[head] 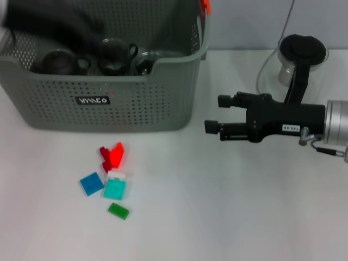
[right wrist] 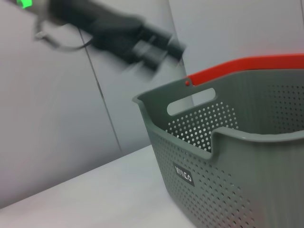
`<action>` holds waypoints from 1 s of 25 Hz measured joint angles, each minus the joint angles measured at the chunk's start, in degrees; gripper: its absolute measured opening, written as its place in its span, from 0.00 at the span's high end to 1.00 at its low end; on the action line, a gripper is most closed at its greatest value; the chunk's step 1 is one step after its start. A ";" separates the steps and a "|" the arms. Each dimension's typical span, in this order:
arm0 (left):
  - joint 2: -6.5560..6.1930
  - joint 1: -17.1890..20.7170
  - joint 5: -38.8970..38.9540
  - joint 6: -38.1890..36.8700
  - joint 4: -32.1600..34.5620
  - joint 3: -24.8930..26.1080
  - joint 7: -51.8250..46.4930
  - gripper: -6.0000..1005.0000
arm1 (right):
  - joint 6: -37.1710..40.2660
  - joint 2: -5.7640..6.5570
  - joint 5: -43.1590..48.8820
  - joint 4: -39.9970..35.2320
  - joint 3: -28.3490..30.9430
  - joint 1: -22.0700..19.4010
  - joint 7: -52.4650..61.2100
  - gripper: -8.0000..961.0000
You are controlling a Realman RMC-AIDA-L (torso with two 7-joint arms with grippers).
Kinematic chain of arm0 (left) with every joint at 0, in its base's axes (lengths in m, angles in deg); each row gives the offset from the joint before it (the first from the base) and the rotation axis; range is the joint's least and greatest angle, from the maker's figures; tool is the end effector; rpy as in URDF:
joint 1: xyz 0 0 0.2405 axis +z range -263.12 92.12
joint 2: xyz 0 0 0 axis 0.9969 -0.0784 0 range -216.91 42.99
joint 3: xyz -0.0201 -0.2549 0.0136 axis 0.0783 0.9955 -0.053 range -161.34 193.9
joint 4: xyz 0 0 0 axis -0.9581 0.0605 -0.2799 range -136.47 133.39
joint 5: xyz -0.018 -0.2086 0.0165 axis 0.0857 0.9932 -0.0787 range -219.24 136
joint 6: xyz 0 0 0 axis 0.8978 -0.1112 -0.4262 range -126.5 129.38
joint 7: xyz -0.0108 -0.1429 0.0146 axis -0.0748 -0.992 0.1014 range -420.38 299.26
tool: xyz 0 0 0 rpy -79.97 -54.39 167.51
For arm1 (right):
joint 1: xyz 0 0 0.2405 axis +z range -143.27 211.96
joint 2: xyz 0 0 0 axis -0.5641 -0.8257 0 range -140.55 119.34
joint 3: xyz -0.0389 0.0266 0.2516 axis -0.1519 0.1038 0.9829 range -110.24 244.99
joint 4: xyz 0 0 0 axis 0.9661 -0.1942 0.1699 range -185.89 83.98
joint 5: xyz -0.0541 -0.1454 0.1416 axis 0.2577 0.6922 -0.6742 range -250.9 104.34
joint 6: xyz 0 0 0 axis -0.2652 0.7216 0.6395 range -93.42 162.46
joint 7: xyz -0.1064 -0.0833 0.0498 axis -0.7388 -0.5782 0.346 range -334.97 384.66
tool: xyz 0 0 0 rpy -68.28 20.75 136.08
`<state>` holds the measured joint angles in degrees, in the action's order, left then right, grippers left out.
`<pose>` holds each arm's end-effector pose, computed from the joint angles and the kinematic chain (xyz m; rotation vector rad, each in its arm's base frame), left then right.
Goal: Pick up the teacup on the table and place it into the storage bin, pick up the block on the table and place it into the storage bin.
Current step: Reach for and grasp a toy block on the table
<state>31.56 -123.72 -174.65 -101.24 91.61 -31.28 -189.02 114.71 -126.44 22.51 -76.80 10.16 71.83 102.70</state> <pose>-0.1275 0.3610 0.1193 -2.6220 -0.5671 -0.1213 0.2215 0.3609 -0.0291 -2.7656 0.6031 0.7952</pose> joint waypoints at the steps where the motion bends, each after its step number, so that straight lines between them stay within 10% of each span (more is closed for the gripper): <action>1: 0.99 1.01 -0.03 -2.90 2.09 -1.83 0.50 0.37 | -0.06 0.00 0.00 0.00 0.00 0.03 0.00 0.05; 8: 5.37 10.36 -12.11 -7.32 8.74 -19.91 4.45 0.12 | -0.31 -0.14 0.05 0.00 0.00 -0.19 -0.32 0.05; 25: 4.92 6.83 -30.76 10.61 -14.98 -33.05 1.66 0.11 | -0.38 -0.55 0.10 0.36 -0.12 -0.58 0.06 0.05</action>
<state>36.48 -116.89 -205.41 -90.63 76.63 -64.33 -187.36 114.33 -126.98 22.61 -76.44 10.04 71.25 102.77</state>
